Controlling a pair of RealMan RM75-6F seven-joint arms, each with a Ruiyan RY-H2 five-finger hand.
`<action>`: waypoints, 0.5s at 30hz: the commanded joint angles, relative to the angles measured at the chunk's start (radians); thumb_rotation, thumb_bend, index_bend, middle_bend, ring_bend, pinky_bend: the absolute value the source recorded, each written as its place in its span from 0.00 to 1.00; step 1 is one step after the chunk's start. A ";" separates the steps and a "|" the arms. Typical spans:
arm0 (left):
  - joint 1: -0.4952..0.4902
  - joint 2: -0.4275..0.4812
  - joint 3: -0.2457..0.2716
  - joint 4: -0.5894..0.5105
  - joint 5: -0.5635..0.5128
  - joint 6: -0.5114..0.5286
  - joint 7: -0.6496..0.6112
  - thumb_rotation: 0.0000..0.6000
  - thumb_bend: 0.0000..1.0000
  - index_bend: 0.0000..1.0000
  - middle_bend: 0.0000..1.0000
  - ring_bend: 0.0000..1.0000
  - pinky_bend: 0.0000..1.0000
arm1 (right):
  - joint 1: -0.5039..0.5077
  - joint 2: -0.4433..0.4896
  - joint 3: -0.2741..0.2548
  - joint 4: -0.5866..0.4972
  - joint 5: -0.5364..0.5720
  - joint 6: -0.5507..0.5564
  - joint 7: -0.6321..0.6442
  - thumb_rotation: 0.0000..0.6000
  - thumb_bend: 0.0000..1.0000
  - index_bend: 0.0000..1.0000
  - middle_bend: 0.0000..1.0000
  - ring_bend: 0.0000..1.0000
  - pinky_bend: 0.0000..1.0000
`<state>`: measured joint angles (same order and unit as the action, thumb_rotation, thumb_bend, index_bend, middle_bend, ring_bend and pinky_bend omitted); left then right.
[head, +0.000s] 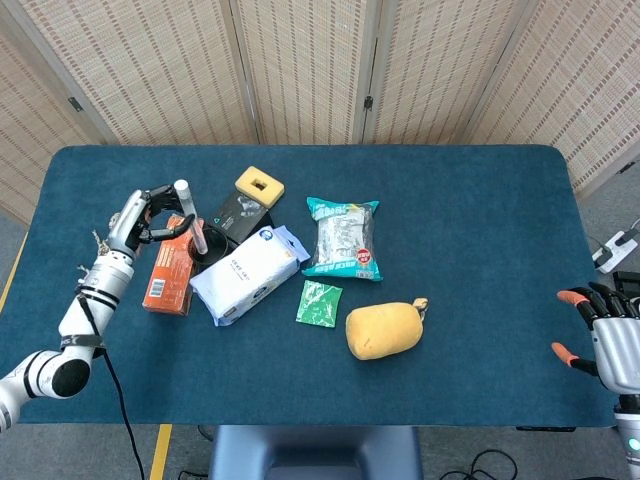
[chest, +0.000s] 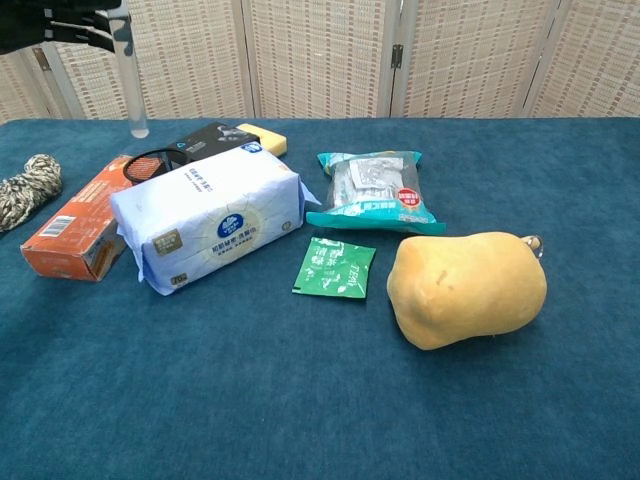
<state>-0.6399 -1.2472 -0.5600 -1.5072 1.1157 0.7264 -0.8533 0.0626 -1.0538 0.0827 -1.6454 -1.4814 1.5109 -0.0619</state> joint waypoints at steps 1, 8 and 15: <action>0.010 -0.001 -0.082 -0.038 -0.074 -0.095 -0.297 1.00 0.53 0.64 0.55 0.45 0.38 | 0.001 -0.001 0.000 0.002 0.001 -0.002 0.000 1.00 0.05 0.28 0.26 0.13 0.19; -0.017 -0.030 -0.030 0.082 0.056 -0.081 -0.236 1.00 0.53 0.64 0.55 0.44 0.36 | -0.001 0.000 0.001 0.003 0.002 -0.001 0.003 1.00 0.05 0.28 0.26 0.13 0.19; -0.027 -0.115 0.079 0.181 0.107 0.151 0.169 1.00 0.53 0.64 0.54 0.43 0.34 | -0.003 -0.001 0.000 0.006 0.002 0.000 0.005 1.00 0.05 0.28 0.26 0.13 0.19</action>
<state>-0.6527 -1.2998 -0.5561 -1.4118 1.1671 0.7298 -0.9618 0.0597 -1.0550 0.0830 -1.6397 -1.4800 1.5106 -0.0569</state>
